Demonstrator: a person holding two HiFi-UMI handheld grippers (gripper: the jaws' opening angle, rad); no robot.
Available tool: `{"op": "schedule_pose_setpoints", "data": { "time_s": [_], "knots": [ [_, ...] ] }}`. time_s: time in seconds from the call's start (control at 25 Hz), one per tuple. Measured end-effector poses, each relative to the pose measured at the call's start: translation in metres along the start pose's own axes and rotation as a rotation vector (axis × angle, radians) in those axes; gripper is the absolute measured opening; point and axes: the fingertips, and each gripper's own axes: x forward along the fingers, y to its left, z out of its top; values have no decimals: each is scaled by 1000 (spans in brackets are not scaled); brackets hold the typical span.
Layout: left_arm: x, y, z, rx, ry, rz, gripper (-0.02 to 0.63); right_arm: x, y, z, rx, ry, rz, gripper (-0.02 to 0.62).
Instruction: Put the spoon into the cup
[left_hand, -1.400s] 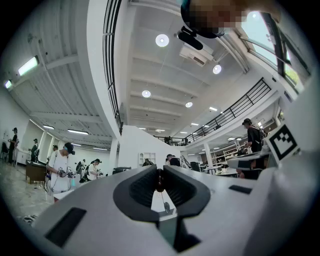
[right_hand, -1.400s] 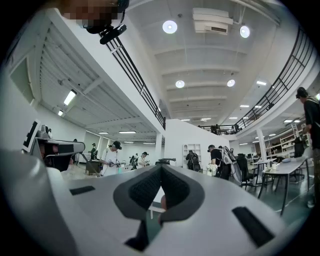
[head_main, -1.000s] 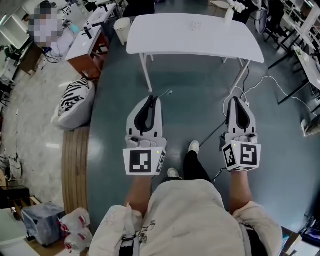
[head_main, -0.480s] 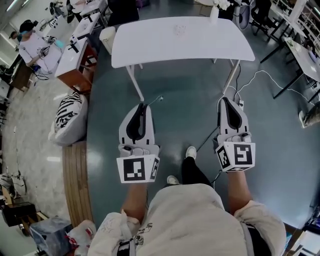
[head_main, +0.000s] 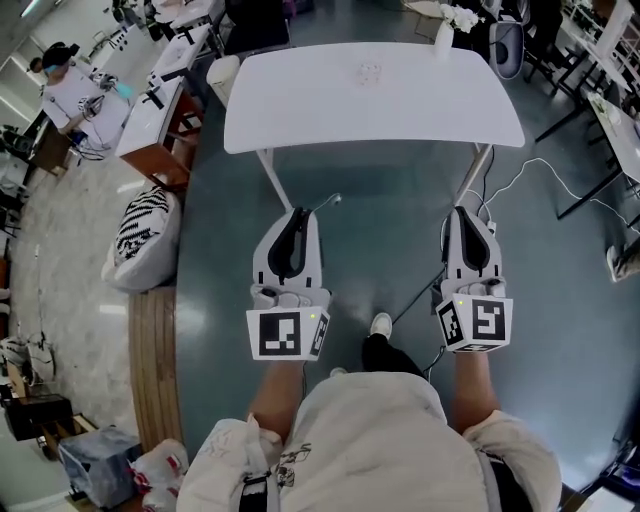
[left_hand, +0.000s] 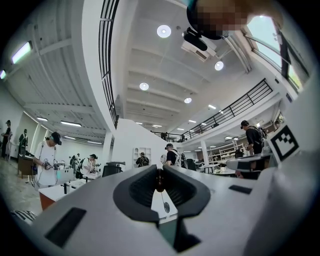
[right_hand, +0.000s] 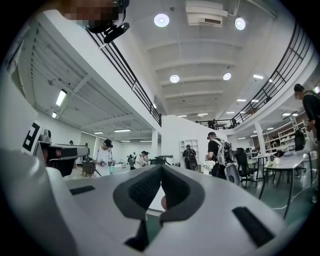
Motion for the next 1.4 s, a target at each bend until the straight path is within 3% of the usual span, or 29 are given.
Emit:
{"op": "schedule_pose_setpoints", "data": {
  "time_s": [0.4, 0.72, 0.96, 1.4],
  "knots": [
    [92, -30, 3, 43, -14, 10, 38, 58, -76, -4, 56, -38, -17, -11],
    [136, -38, -12, 27, -5, 31, 38, 85, -116, -10, 76, -48, -36, -11],
    [164, -24, -26, 13, 3, 32, 37, 118, -118, -23, 60, -26, -33, -11],
    [220, 45, -48, -39, 3, 5, 37, 198, -86, -30, 17, 4, -50, -11]
  ]
}}
